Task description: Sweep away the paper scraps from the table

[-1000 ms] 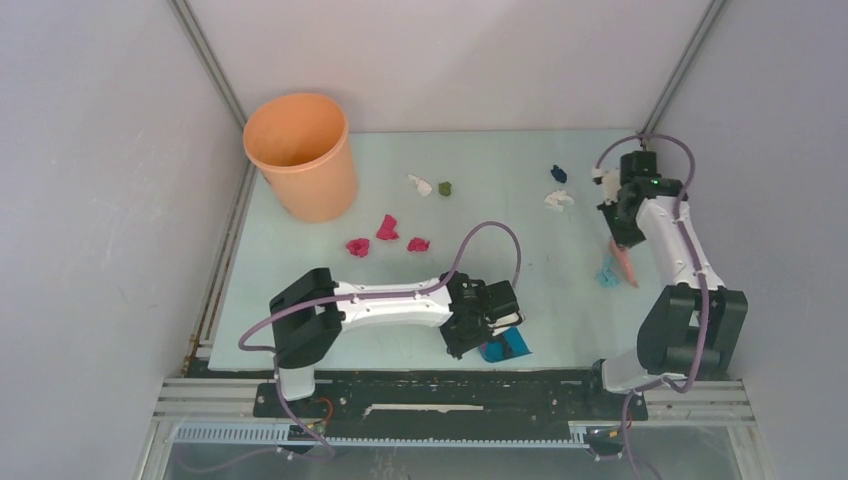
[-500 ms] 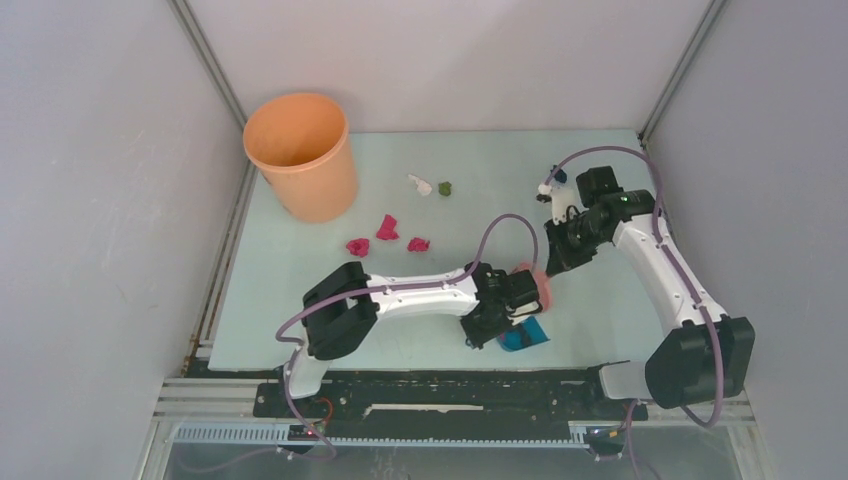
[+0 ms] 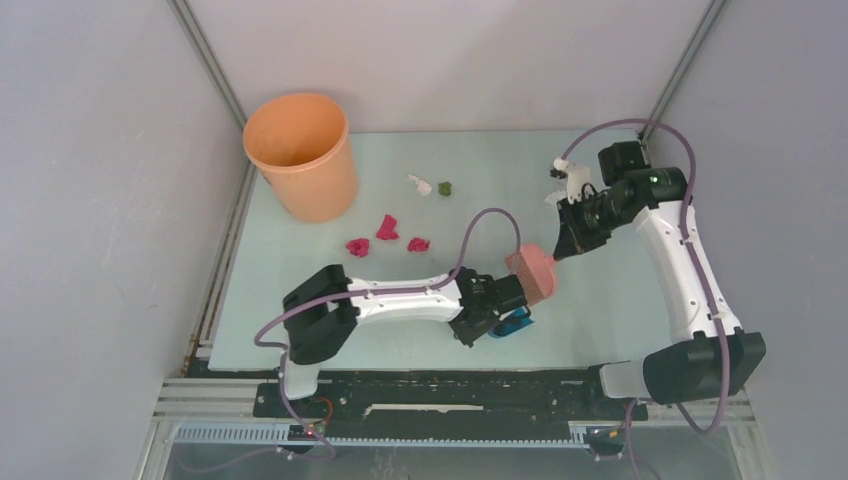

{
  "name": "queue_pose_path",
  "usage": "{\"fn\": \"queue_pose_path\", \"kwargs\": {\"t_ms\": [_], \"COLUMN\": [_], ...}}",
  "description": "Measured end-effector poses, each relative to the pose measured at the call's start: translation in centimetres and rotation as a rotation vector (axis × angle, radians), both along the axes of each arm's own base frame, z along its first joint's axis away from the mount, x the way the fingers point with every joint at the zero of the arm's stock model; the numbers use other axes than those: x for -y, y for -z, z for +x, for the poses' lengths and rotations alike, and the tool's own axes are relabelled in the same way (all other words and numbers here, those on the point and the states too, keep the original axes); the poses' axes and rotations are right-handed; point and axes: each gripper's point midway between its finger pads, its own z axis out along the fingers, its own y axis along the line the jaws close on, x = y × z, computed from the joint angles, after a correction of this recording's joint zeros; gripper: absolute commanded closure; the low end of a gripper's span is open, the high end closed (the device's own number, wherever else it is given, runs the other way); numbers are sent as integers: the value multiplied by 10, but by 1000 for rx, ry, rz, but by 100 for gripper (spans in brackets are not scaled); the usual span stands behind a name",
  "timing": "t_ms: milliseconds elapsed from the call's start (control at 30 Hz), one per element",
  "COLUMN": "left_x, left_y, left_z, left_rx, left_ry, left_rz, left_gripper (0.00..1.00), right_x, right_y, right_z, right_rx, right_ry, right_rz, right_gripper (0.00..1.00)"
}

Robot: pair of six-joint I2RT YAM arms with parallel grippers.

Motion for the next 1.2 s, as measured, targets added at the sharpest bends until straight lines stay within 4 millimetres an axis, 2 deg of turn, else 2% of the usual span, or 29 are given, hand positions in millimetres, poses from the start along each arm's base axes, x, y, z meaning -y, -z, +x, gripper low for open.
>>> {"fn": "queue_pose_path", "kwargs": {"t_ms": [133, 200, 333, 433, 533, 567, 633, 833, 900, 1033, 1200], "left_x": [-20, -31, -64, -87, -106, -111, -121, -154, -163, -176, -177], "left_y": [-19, -25, -23, -20, -22, -24, -27, -17, -12, -4, -1], "left_z": [2, 2, -5, -11, -19, -21, -25, -35, -40, -46, -46], "left_rx": [52, 65, 64, 57, 47, 43, 34, -5, -23, -63, -87], "left_ry": [-71, -112, -208, -279, -357, -384, -447, -611, -650, -709, -741], "left_rz": [-30, -43, -31, -19, -24, -29, -43, -35, -22, 2, -3], "left_gripper": [100, 100, 100, 100, 100, 100, 100, 100, 100, 100, 100], "right_x": [0, -4, -20, -37, -60, -70, -86, -153, -171, -199, -229], "right_y": [-27, -35, -33, -26, -19, -16, -13, -8, -2, 20, 48], "right_z": [22, 32, 47, 67, 95, 113, 119, 173, 185, 189, 173], "right_rx": [89, 124, 144, 162, 209, 245, 270, 422, 467, 516, 516], "right_ry": [-17, -40, -124, -196, -264, -288, -331, -448, -483, -579, -713], "right_rz": [-22, -38, -108, -172, -237, -266, -280, -313, -335, -412, -463], "right_gripper": [100, 100, 100, 100, 100, 100, 100, 100, 100, 100, 100]}}
